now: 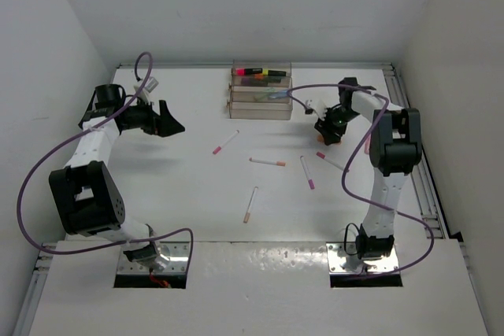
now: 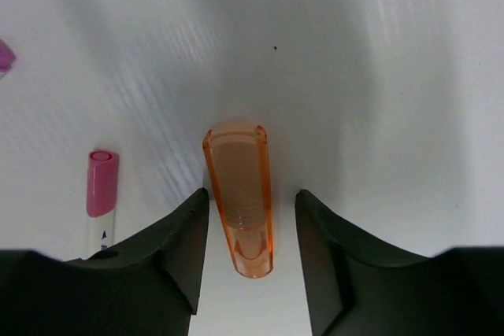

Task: Sort the stationery into containers
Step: Pick up the stationery from the center of the board, then place the stationery in the storage box.

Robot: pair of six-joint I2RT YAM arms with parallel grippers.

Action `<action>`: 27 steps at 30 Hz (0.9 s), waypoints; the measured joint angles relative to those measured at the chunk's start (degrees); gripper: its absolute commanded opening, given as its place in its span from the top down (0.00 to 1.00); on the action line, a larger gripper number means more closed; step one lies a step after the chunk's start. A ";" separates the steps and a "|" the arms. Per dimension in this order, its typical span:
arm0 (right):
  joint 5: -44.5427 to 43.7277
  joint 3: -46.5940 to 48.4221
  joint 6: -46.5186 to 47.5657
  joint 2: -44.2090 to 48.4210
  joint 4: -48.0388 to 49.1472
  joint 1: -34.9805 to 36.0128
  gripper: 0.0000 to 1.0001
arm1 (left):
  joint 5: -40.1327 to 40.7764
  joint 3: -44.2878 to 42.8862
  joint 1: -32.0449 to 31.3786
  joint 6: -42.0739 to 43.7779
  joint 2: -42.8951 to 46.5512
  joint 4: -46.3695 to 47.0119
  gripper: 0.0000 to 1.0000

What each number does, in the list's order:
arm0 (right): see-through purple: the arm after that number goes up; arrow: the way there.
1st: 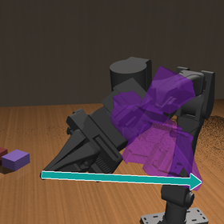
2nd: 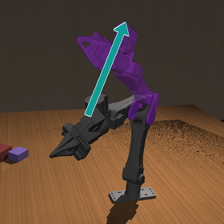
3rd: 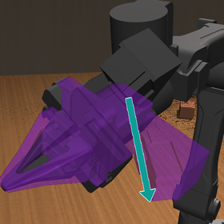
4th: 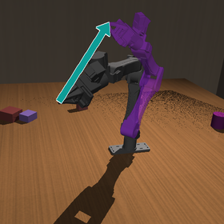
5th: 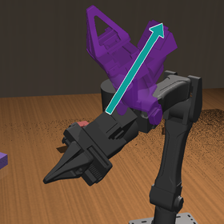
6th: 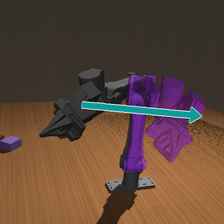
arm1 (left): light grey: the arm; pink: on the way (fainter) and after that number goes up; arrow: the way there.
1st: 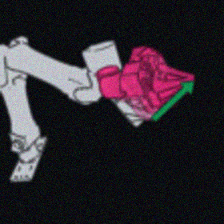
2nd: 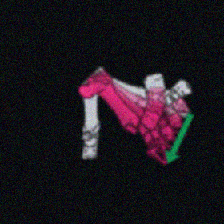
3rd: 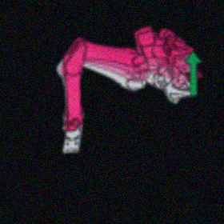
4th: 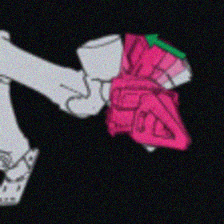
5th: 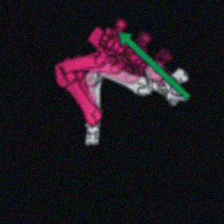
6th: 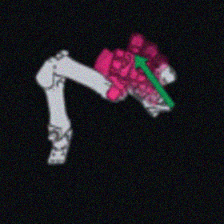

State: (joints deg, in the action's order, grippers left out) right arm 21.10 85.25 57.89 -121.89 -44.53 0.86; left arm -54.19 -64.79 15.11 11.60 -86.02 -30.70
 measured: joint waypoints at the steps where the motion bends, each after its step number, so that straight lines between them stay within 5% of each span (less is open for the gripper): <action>1: -0.39 -0.57 0.07 0.39 1.05 0.17 0.57 | -0.02 0.00 0.00 0.00 0.00 0.04 0.00; 6: -1.86 -2.82 0.42 1.90 3.89 1.62 0.84 | -0.02 0.02 0.00 -0.02 0.00 0.26 0.00; 9: -2.05 -2.84 -0.28 2.40 4.74 2.73 0.91 | 0.04 0.02 0.00 0.00 0.00 0.28 0.00; 16: -0.52 10.99 -5.55 3.08 4.68 7.04 0.94 | -0.22 0.04 0.00 -0.37 0.00 1.11 0.00; 27: -1.88 31.69 -11.89 -5.95 29.55 16.74 0.99 | -1.75 2.45 0.00 -3.26 -0.02 5.07 0.00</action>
State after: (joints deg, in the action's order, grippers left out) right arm 19.22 116.95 46.00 -127.83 -14.98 17.61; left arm -55.94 -62.35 15.11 8.34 -86.04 -25.63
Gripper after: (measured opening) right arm 0.264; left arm 0.998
